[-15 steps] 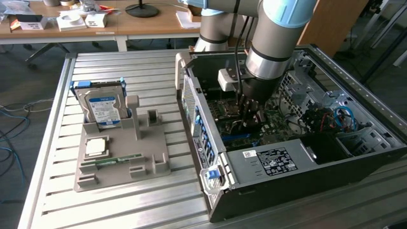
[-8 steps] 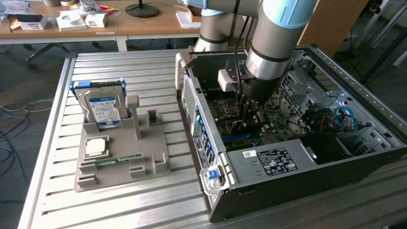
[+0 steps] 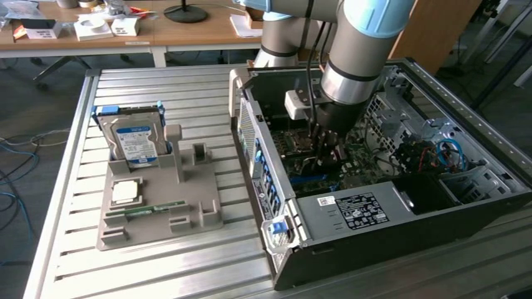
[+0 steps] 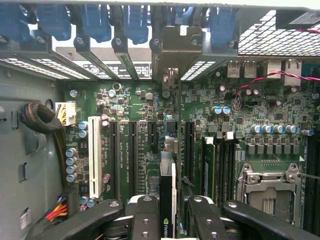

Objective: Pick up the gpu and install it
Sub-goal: 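Insert the gpu into the slot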

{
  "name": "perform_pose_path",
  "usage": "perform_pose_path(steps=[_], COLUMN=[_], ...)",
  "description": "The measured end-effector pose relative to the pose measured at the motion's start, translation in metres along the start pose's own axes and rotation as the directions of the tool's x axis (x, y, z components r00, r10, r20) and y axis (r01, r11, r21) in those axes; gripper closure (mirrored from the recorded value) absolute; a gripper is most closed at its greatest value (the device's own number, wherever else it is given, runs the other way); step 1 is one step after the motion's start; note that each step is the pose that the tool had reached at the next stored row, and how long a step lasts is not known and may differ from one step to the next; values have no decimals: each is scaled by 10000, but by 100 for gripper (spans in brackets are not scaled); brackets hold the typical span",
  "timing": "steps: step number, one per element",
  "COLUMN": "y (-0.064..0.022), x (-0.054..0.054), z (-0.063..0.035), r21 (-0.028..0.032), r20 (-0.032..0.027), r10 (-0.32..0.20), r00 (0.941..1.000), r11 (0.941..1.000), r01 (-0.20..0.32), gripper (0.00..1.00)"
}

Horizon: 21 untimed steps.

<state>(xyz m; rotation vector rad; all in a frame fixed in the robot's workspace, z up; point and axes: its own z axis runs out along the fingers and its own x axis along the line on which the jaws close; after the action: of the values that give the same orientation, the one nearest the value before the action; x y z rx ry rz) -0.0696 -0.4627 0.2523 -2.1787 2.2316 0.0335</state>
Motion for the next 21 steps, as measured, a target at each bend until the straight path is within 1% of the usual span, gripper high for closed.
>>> perform_pose_path(steps=[21], y=[0], x=[1], z=[23], r21=[0], r20=[-2], r10=[12], r00=[10000], r11=[10000], r01=[-12], gripper=[73])
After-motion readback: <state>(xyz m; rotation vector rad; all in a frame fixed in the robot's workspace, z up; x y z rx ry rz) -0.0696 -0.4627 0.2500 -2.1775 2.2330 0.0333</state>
